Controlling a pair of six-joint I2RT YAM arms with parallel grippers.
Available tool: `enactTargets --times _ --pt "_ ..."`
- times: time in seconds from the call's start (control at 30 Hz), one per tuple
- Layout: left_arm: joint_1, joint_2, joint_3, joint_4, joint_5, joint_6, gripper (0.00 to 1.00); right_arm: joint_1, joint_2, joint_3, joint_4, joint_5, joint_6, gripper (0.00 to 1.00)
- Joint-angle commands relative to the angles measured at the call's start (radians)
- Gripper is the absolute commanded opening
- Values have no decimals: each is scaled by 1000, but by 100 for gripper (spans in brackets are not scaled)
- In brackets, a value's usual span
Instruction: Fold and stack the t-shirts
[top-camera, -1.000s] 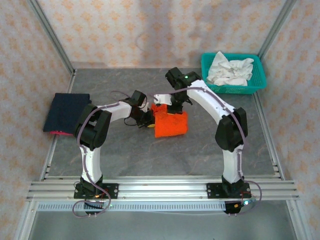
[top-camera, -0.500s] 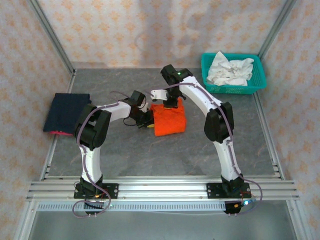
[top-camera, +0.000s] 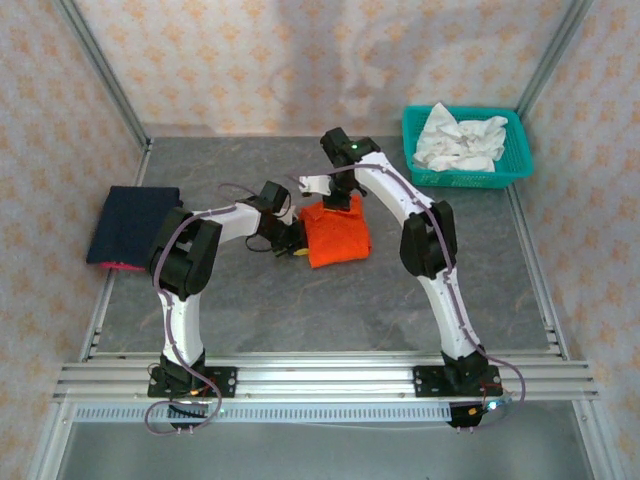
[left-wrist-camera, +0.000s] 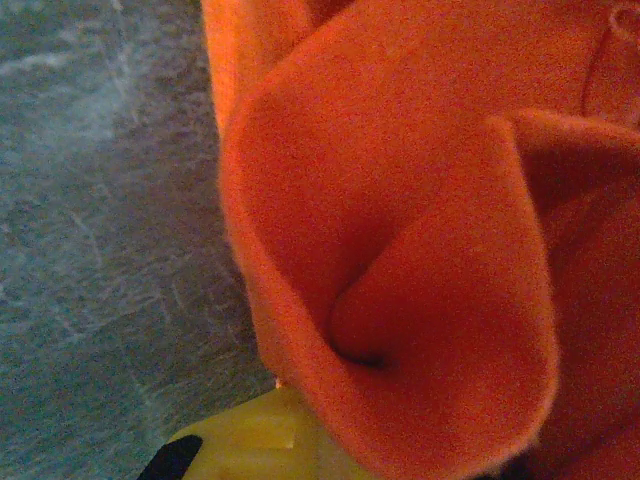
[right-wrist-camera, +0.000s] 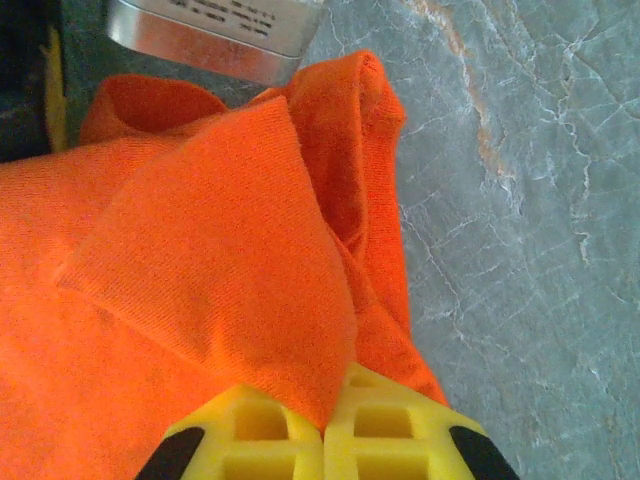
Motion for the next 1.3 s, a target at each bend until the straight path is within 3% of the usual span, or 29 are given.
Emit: enactTargets --times 0.0,0.33,0.43,0.5,0.57,0.63,0.7,0.8,1.13,1.27 --pt "8 36 -37 -75 -40 8 0 -3 32 43 58 -4 14 0" --pt "7 43 -32 -80 -40 8 0 -1 78 41 149 -18 50 0" --pt "8 43 -32 -80 -40 9 0 2 87 30 190 -18 61 4" --pt "8 41 -31 -81 -42 8 0 4 96 32 192 -27 64 15" --pt "8 37 -31 -84 -46 6 0 4 96 28 192 -34 67 34" --pt "8 31 -32 -84 -52 0 0 4 86 20 193 -34 75 60" --pt "8 25 -33 -90 -65 -6 1 2 55 -15 226 -32 89 73" --pt "11 9 -42 -89 -74 -20 11 -6 -14 -100 313 -31 126 83" --pt "38 -150 -132 -105 -101 -39 51 -41 -267 -456 670 -91 327 93" --pt "55 -224 -163 -121 -119 -33 64 -66 -350 -601 887 -63 544 94"
